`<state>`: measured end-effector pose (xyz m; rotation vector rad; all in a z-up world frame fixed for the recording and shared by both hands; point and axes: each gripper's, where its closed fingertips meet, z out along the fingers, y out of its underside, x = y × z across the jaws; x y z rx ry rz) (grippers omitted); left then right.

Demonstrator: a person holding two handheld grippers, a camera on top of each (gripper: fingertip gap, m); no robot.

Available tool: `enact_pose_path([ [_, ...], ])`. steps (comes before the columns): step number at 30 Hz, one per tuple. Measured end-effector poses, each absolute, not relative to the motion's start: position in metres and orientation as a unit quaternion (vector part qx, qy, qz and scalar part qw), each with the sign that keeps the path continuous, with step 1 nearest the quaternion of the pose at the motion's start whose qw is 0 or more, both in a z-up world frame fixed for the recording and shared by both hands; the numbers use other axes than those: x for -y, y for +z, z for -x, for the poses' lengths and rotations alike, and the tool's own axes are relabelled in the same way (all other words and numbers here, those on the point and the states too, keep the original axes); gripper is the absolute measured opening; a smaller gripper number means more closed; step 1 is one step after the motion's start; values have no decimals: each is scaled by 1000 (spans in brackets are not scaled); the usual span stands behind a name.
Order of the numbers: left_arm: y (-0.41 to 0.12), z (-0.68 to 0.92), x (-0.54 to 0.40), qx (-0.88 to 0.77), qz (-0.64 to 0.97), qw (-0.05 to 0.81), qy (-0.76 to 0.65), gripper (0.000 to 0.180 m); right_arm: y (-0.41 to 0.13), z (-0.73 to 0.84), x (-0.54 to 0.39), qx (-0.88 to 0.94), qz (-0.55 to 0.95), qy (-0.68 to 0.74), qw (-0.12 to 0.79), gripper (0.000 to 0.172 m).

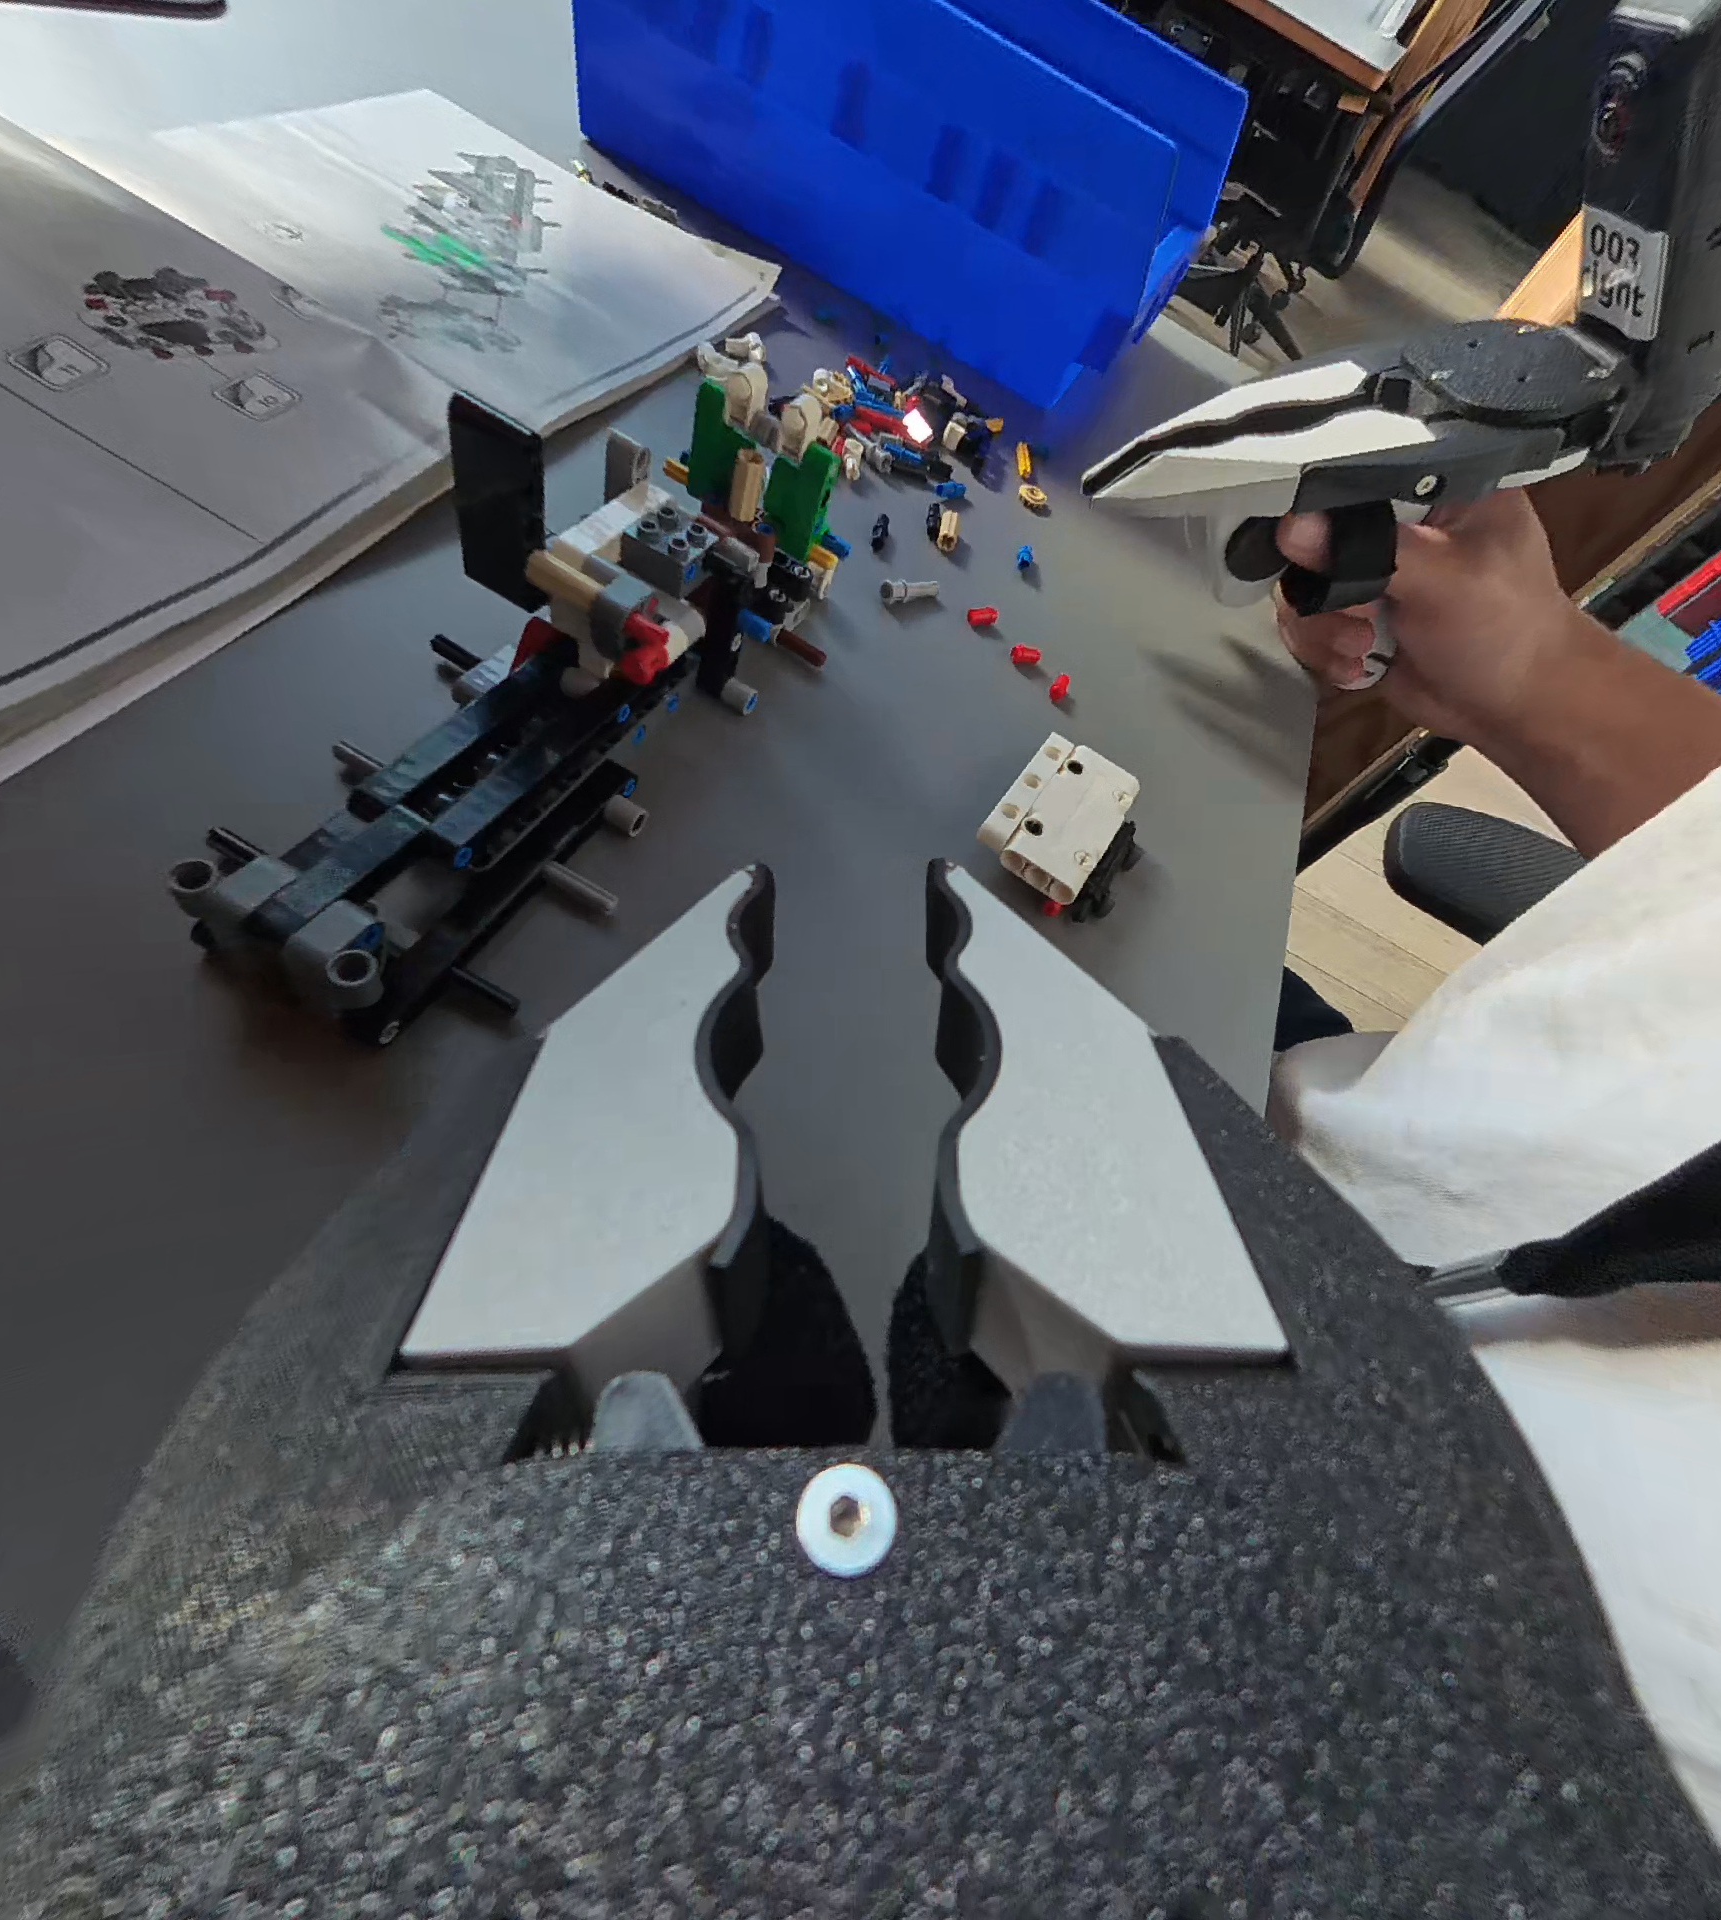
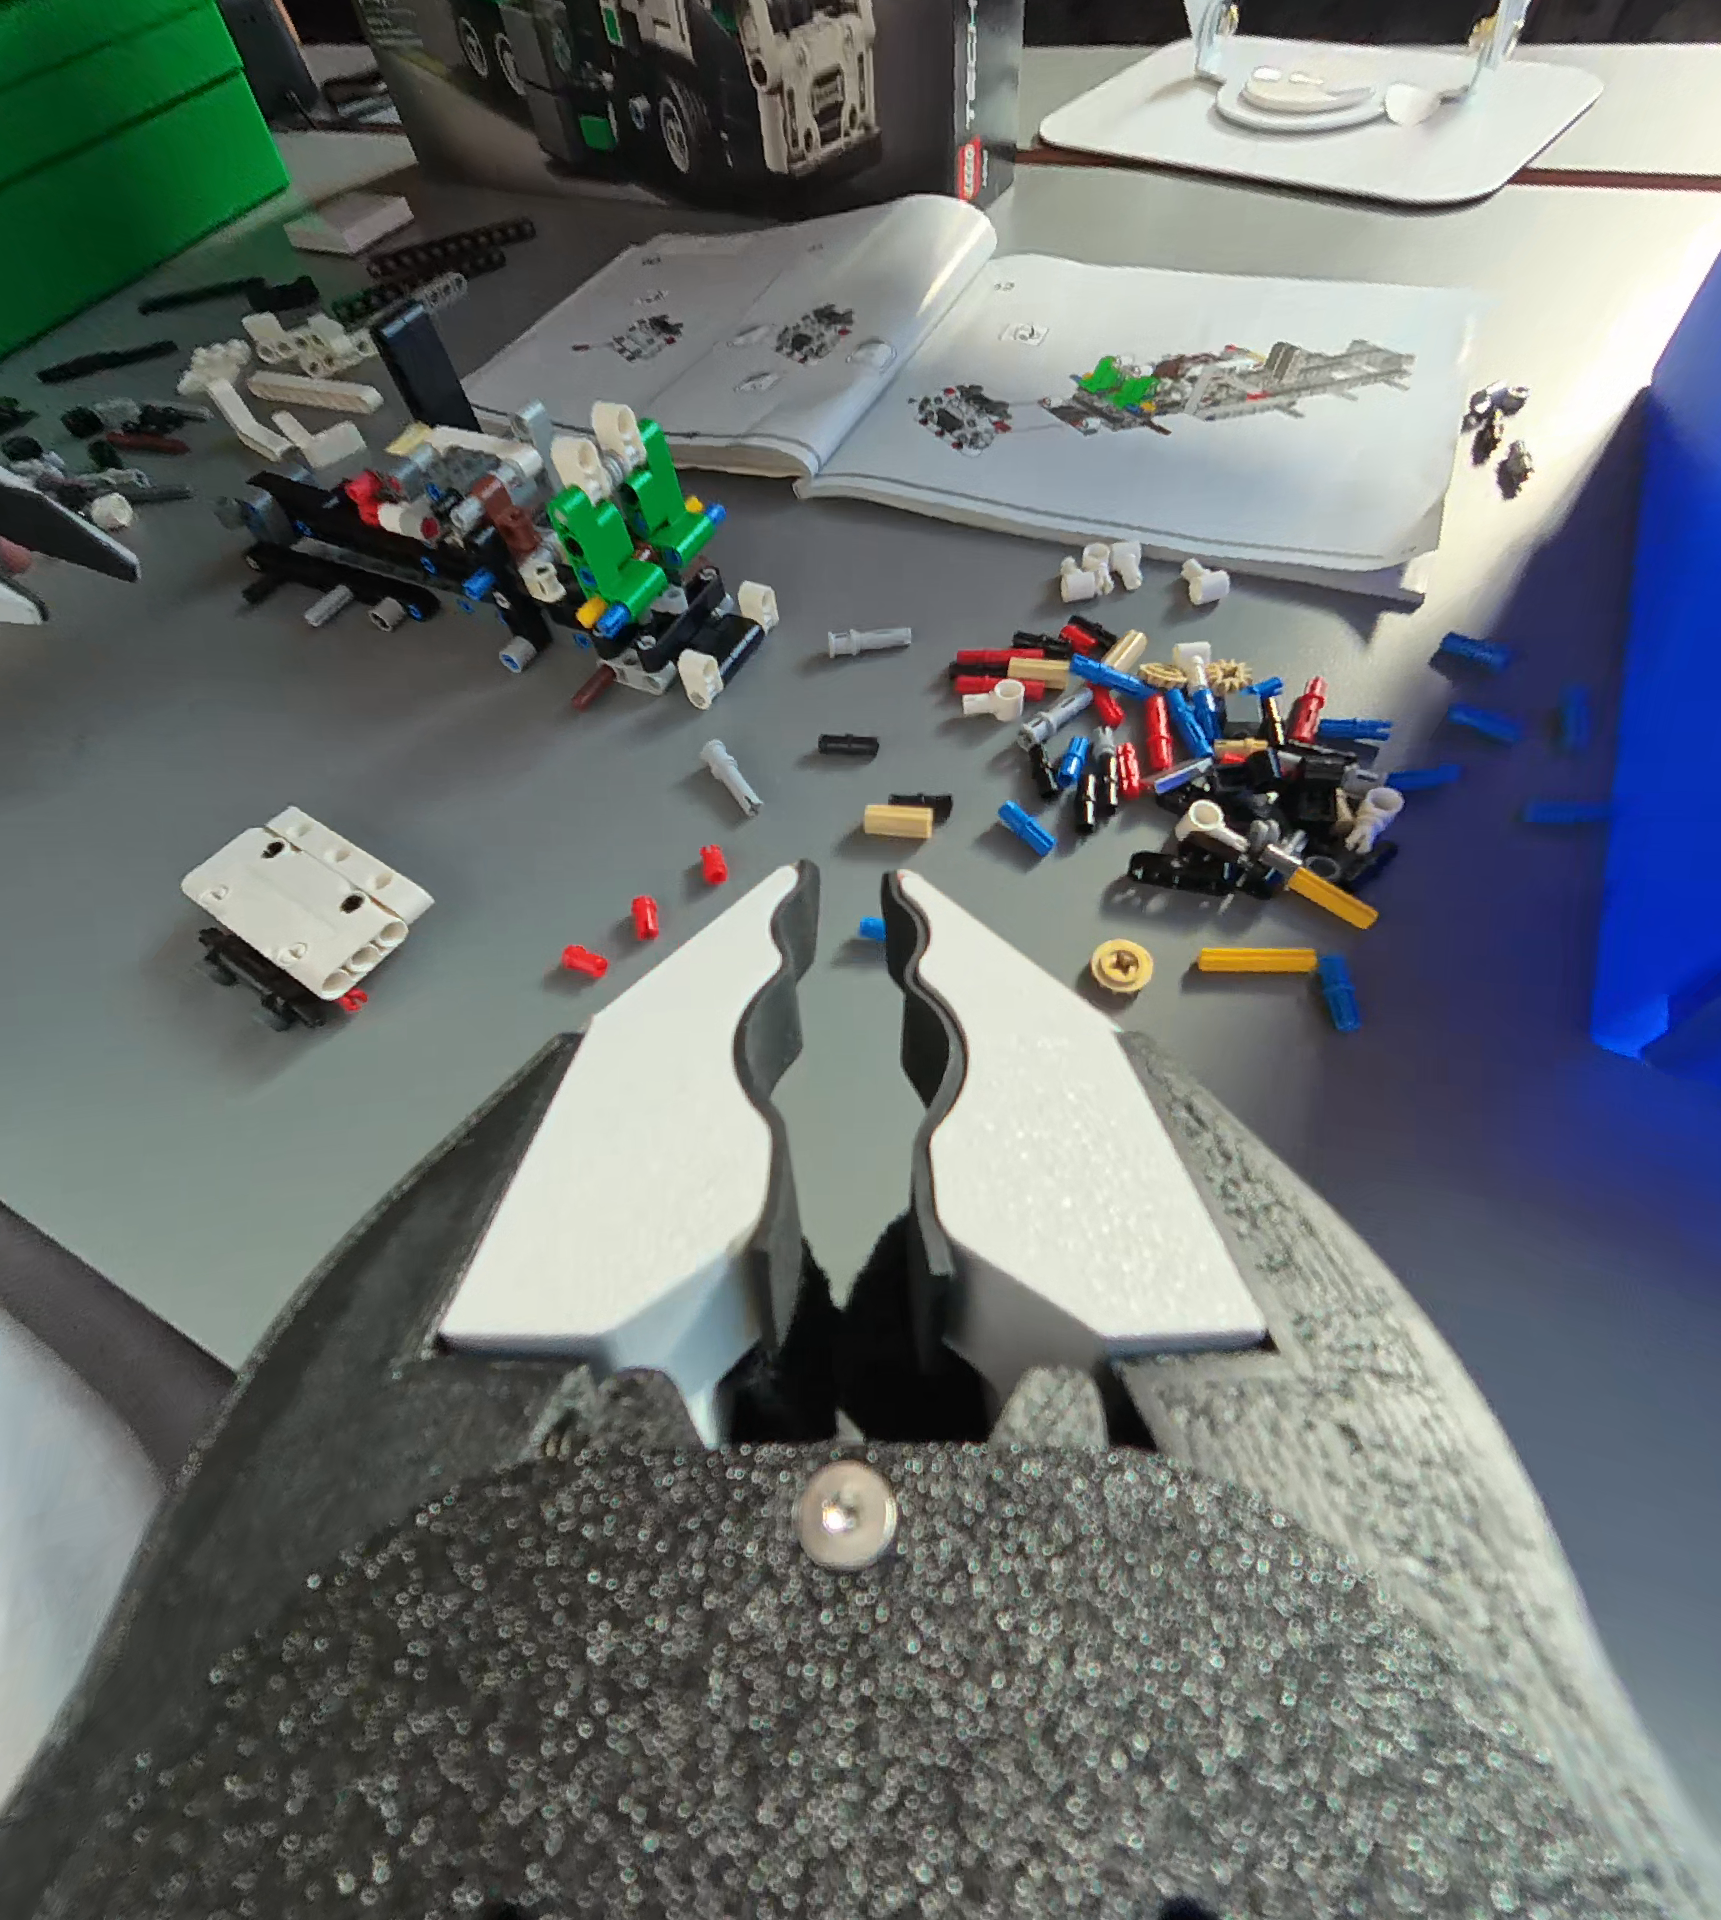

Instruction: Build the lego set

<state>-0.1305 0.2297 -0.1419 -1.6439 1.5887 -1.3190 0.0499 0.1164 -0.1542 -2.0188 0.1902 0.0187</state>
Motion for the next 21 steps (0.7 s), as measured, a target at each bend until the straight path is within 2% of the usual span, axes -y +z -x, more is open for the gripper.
enact_pose_path([
  [6,-147,130,-223,-611,585,216,-487,27,-157,-55,-115,-92,847,-16,523,10],
  [10,-154,125,-219,-658,556,214,-459,33,-155,-43,-120,-71,854,-18,515,13],
  [13,-158,115,-207,-706,512,222,-436,43,-162,9,-119,-9,883,66,464,20],
  [16,-161,104,-178,-738,473,186,-444,52,-177,58,-111,50,909,121,397,27],
  [21,-170,81,-149,-787,429,183,-404,51,-177,75,-117,83,899,97,419,30],
])
